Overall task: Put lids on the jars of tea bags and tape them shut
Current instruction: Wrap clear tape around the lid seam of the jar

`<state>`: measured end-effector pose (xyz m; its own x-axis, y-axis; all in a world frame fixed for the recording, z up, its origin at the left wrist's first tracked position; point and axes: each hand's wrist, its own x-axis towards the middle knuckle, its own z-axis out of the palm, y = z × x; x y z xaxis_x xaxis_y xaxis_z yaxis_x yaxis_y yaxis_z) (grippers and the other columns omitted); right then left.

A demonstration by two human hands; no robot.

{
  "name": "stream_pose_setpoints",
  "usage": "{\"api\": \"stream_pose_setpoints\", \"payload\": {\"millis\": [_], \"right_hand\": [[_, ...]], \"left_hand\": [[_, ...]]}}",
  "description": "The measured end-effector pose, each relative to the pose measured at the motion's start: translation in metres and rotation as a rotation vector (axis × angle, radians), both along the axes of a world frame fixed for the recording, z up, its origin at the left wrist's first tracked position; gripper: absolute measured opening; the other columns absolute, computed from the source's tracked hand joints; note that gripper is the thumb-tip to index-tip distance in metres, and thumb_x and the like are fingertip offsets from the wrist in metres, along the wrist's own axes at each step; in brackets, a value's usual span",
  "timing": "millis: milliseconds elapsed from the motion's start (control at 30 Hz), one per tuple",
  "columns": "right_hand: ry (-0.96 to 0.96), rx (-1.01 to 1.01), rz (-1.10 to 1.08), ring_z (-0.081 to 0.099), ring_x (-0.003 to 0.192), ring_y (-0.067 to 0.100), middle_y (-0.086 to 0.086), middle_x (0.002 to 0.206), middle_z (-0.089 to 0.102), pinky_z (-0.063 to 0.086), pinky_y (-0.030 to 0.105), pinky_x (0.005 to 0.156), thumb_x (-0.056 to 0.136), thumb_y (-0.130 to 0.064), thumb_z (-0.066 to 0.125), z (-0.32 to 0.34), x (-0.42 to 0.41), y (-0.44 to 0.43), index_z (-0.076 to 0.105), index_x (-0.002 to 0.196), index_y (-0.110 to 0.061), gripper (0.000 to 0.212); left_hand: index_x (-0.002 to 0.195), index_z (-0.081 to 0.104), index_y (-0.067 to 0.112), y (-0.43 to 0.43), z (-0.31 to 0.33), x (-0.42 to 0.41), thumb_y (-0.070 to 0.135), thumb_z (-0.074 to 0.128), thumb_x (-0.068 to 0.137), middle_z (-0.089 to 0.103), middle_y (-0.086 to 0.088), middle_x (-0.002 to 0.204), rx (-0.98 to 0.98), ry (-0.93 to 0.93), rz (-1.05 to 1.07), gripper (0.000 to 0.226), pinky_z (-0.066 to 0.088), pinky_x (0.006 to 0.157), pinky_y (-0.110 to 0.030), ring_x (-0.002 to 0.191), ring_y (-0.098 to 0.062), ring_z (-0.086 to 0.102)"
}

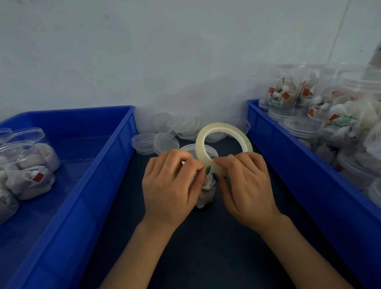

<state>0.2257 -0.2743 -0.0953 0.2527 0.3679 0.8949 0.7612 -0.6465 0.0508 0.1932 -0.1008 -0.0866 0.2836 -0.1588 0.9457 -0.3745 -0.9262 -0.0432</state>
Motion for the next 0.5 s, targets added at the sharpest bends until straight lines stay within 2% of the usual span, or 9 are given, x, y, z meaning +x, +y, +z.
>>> {"api": "stream_pose_setpoints", "payload": {"millis": [133, 267, 500], "right_hand": [[-0.039, -0.019, -0.11, 0.059, 0.088, 0.016, -0.003, 0.092, 0.07, 0.03, 0.037, 0.09, 0.098, -0.033, 0.05, -0.002, 0.008, -0.016, 0.052, 0.109, -0.021, 0.016], [-0.092, -0.037, -0.168, 0.06, 0.085, 0.015, -0.005, 0.084, 0.067, 0.026, 0.038, 0.086, 0.1, -0.052, 0.042, -0.005, 0.017, -0.032, 0.064, 0.095, -0.019, 0.041], [-0.132, 0.036, -0.271, 0.062, 0.078, 0.022, -0.002, 0.078, 0.063, 0.026, 0.04, 0.081, 0.103, -0.046, 0.045, -0.008, 0.03, -0.052, 0.068, 0.081, -0.017, 0.043]], "left_hand": [[0.081, 0.059, 0.012, -0.001, 0.006, -0.004, 0.033, 0.059, 0.101, 0.062, -0.007, 0.085, 0.117, -0.041, 0.069, 0.029, 0.034, 0.071, -0.029, 0.08, -0.017, 0.046], [0.079, 0.062, 0.012, 0.003, 0.007, -0.014, 0.034, 0.059, 0.101, 0.064, -0.006, 0.085, 0.174, -0.036, 0.111, 0.031, 0.035, 0.071, -0.031, 0.081, -0.017, 0.048], [0.077, 0.065, 0.012, 0.018, 0.003, -0.032, 0.034, 0.056, 0.102, 0.065, -0.005, 0.085, 0.207, -0.01, 0.123, 0.034, 0.036, 0.072, -0.032, 0.082, -0.019, 0.051]]}}
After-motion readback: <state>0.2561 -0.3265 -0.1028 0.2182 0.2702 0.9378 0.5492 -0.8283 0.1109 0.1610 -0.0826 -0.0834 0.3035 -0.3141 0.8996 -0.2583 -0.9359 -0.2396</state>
